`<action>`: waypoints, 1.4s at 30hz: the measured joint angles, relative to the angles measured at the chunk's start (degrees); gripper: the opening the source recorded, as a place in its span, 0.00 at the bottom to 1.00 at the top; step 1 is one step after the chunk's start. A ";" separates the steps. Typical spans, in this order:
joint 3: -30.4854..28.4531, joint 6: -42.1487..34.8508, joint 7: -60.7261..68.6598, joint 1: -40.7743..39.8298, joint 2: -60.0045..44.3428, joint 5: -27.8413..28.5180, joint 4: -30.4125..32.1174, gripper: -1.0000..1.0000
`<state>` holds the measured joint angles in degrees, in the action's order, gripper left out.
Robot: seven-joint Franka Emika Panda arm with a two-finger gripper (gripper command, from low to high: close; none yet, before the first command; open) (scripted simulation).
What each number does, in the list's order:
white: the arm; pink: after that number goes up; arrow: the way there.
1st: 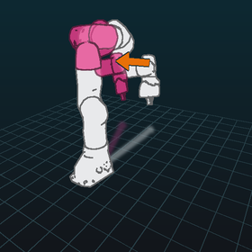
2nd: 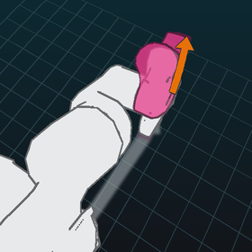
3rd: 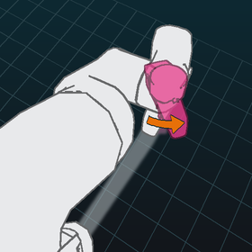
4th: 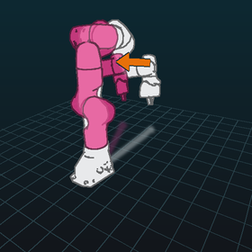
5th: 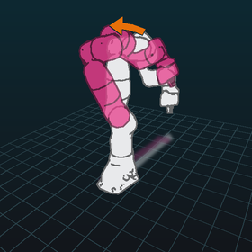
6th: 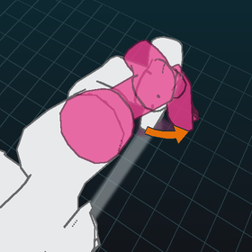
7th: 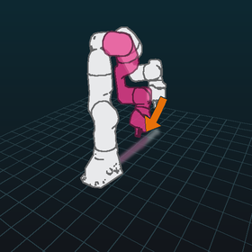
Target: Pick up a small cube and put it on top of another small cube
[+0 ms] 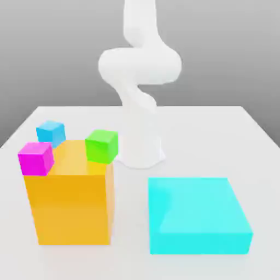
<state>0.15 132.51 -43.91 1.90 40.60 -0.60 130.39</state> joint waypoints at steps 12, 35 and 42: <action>2.79 3.49 8.72 7.55 -25.27 -2.13 -6.70 0.50; 8.33 11.19 15.02 21.77 -73.36 8.28 -19.35 0.50; 7.36 15.11 14.64 22.77 -79.06 9.17 -20.72 0.00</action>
<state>7.51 147.62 -29.27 24.66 -38.46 8.57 109.68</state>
